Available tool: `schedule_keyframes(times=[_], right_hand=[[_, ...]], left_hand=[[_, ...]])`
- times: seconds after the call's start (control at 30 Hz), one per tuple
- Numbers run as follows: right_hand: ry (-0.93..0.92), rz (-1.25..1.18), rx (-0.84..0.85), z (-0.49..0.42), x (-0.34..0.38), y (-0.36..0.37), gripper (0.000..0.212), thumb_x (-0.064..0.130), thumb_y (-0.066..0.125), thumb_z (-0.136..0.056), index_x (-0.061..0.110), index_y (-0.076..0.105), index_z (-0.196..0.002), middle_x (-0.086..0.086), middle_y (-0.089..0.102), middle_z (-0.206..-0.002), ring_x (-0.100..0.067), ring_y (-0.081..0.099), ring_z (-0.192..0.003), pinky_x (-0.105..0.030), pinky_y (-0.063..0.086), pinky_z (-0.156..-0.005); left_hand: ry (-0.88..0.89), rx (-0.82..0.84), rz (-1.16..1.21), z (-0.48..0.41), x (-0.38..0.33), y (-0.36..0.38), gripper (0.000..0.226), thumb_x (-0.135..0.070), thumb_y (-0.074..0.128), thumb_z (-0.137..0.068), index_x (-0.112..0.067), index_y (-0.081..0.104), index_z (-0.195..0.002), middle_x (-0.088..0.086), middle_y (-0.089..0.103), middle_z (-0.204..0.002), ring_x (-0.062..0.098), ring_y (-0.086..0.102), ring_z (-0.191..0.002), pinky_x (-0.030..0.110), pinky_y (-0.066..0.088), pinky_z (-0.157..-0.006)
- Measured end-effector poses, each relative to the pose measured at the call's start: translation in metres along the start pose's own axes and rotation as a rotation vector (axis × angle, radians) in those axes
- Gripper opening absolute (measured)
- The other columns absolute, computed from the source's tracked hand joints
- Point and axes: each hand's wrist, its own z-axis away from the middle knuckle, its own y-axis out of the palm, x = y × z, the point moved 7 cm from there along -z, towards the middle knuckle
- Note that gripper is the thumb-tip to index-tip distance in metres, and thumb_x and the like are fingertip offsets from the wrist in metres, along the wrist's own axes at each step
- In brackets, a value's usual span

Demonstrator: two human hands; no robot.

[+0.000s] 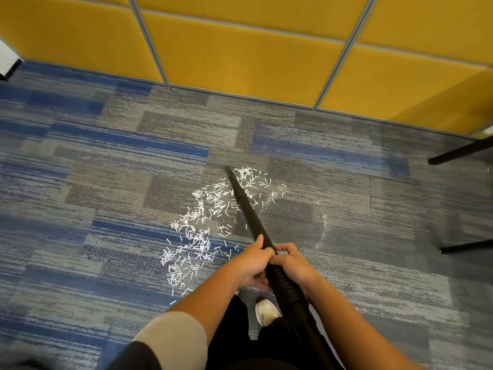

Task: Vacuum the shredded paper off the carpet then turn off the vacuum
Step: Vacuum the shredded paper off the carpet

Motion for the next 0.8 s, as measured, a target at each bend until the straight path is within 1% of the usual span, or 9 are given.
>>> schedule_keyframes(times=[0.1, 0.23, 0.27, 0.33, 0.4, 0.47, 0.53, 0.67, 0.8], right_hand=[[0.012, -0.033, -0.003, -0.003, 0.0, 0.001, 0.025, -0.001, 0.054, -0.088, 0.018, 0.043, -0.1, -0.02, 0.061, -0.077, -0.027, 0.06, -0.054, -0.032, 0.053, -0.051], [-0.017, -0.041, -0.062, -0.006, -0.003, 0.003, 0.029, 0.0, 0.058, -0.084, 0.017, 0.046, -0.105, -0.024, 0.062, -0.086, -0.032, 0.061, -0.067, -0.049, 0.053, -0.071], [-0.018, -0.058, -0.072, -0.006, -0.004, 0.002, 0.029, -0.001, 0.058, -0.084, 0.015, 0.046, -0.105, -0.024, 0.061, -0.084, -0.031, 0.06, -0.066, -0.048, 0.053, -0.07], [-0.007, -0.095, -0.067, -0.004, -0.005, 0.0, 0.028, -0.003, 0.055, -0.086, 0.013, 0.045, -0.107, -0.022, 0.06, -0.079, -0.028, 0.059, -0.059, -0.038, 0.054, -0.056], [0.005, -0.114, -0.058, -0.001, -0.004, -0.006, 0.027, -0.004, 0.053, -0.087, 0.012, 0.044, -0.107, -0.02, 0.059, -0.077, -0.025, 0.059, -0.054, -0.03, 0.051, -0.047], [0.014, -0.138, -0.051, 0.0, -0.002, -0.014, 0.026, -0.005, 0.051, -0.088, 0.012, 0.043, -0.106, -0.02, 0.058, -0.074, -0.023, 0.059, -0.047, -0.027, 0.049, -0.041], [0.018, -0.122, -0.046, -0.001, 0.0, -0.023, 0.026, -0.005, 0.051, -0.088, 0.012, 0.043, -0.106, -0.02, 0.058, -0.073, -0.022, 0.059, -0.046, -0.028, 0.049, -0.043], [0.011, -0.008, -0.031, -0.002, 0.005, -0.047, 0.031, 0.0, 0.055, -0.088, 0.01, 0.043, -0.114, -0.017, 0.061, -0.078, -0.024, 0.06, -0.057, -0.028, 0.051, -0.049], [-0.006, 0.024, -0.03, -0.001, 0.01, -0.065, 0.03, 0.0, 0.055, -0.088, 0.011, 0.043, -0.114, -0.012, 0.06, -0.077, -0.02, 0.059, -0.059, -0.025, 0.048, -0.05]], left_hand=[[-0.003, 0.012, -0.017, -0.003, -0.003, -0.003, 0.065, -0.021, 0.038, -0.1, -0.038, 0.001, -0.15, 0.006, 0.055, -0.102, 0.017, 0.06, -0.071, 0.035, 0.058, -0.062], [-0.024, 0.041, -0.065, -0.005, -0.003, -0.007, 0.068, -0.019, 0.038, -0.099, -0.039, -0.001, -0.15, 0.007, 0.054, -0.097, 0.017, 0.059, -0.067, 0.034, 0.058, -0.057], [-0.03, 0.045, -0.077, -0.005, -0.004, -0.006, 0.068, -0.019, 0.039, -0.098, -0.039, -0.001, -0.15, 0.007, 0.055, -0.097, 0.017, 0.059, -0.067, 0.035, 0.058, -0.06], [-0.042, 0.052, -0.085, -0.005, -0.006, -0.003, 0.069, -0.019, 0.039, -0.099, -0.04, -0.002, -0.15, 0.007, 0.055, -0.099, 0.018, 0.059, -0.07, 0.036, 0.058, -0.063], [-0.044, 0.065, -0.086, -0.006, -0.009, 0.003, 0.069, -0.018, 0.039, -0.099, -0.039, -0.003, -0.15, 0.006, 0.055, -0.096, 0.016, 0.059, -0.068, 0.033, 0.058, -0.057], [-0.044, 0.072, -0.087, -0.008, -0.015, 0.01, 0.069, -0.017, 0.038, -0.099, -0.037, -0.004, -0.15, 0.006, 0.054, -0.094, 0.016, 0.058, -0.066, 0.032, 0.057, -0.051], [-0.047, 0.062, -0.072, -0.01, -0.02, 0.017, 0.069, -0.016, 0.038, -0.098, -0.037, -0.003, -0.15, 0.008, 0.054, -0.096, 0.017, 0.058, -0.066, 0.033, 0.057, -0.05], [-0.059, 0.028, -0.057, -0.016, -0.029, 0.036, 0.069, -0.017, 0.038, -0.099, -0.037, -0.003, -0.151, 0.008, 0.055, -0.097, 0.019, 0.06, -0.066, 0.037, 0.057, -0.056], [-0.058, 0.025, -0.036, -0.02, -0.038, 0.051, 0.068, -0.017, 0.038, -0.099, -0.036, -0.003, -0.15, 0.007, 0.055, -0.093, 0.017, 0.06, -0.061, 0.035, 0.057, -0.052]])
